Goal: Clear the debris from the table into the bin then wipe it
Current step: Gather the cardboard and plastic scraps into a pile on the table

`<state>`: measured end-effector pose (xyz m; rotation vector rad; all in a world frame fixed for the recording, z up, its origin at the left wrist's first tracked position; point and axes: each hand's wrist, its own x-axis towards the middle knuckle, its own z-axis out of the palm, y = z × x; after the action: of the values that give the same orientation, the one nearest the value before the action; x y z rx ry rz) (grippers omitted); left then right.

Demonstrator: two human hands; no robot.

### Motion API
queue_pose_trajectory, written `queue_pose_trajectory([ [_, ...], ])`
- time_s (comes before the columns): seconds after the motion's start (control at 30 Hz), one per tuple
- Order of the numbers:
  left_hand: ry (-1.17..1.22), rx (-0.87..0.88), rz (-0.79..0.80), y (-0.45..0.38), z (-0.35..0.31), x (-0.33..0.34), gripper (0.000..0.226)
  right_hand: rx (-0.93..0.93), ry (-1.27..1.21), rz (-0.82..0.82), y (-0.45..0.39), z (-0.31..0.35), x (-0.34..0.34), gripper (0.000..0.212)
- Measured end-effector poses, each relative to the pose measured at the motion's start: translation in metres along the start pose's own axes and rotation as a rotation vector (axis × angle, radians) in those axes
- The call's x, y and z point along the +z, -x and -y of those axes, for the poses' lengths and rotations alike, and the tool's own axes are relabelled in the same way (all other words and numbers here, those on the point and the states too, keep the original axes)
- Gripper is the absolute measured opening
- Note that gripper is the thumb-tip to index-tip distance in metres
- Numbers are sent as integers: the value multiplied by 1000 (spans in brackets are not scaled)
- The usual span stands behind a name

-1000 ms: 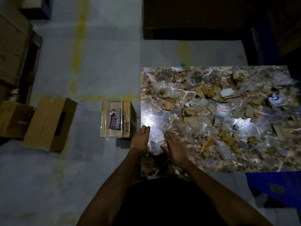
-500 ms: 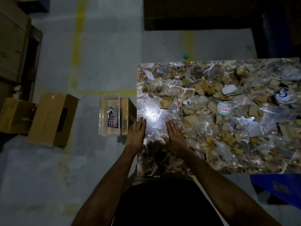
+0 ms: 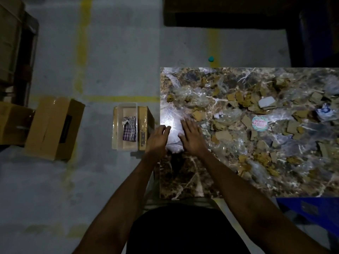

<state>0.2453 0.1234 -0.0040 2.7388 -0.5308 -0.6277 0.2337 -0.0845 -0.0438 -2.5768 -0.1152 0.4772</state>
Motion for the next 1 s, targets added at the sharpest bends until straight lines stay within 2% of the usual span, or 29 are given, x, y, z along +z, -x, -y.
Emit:
queue_pose_trajectory([
  [0.07, 16, -24, -30, -2, 5, 9, 100, -12, 20, -10, 26, -14, -3, 64],
  [0.2, 71, -23, -102, -7, 23, 25, 98, 1, 55, 37, 62, -9, 6, 64],
  [0.3, 37, -14, -99, -8, 20, 20, 103, -61, 89, 58, 46, 6, 1, 58],
  [0.37, 2, 8, -117, -11, 20, 15, 94, -99, 107, 12, 19, 18, -8, 57],
  [0.4, -24, 14, -128, -14, 23, 16, 93, -77, 118, -17, 3, 22, -13, 58],
  [0.53, -46, -54, -46, -23, 27, 23, 119, 167, 97, -66, -30, 7, -19, 63],
  [0.7, -12, -45, -48, -22, 26, 21, 125, 129, 90, -64, 10, -9, -6, 66],
  [0.8, 67, -43, -109, -20, 25, 17, 110, 133, 94, -10, 35, 10, 11, 66],
  [0.9, 162, 47, -188, -25, 35, 21, 86, 5, 170, 2, 25, 34, 13, 64],
  [1.0, 247, 103, -209, -39, 49, 16, 86, -95, 93, -6, -12, 58, 5, 60],
])
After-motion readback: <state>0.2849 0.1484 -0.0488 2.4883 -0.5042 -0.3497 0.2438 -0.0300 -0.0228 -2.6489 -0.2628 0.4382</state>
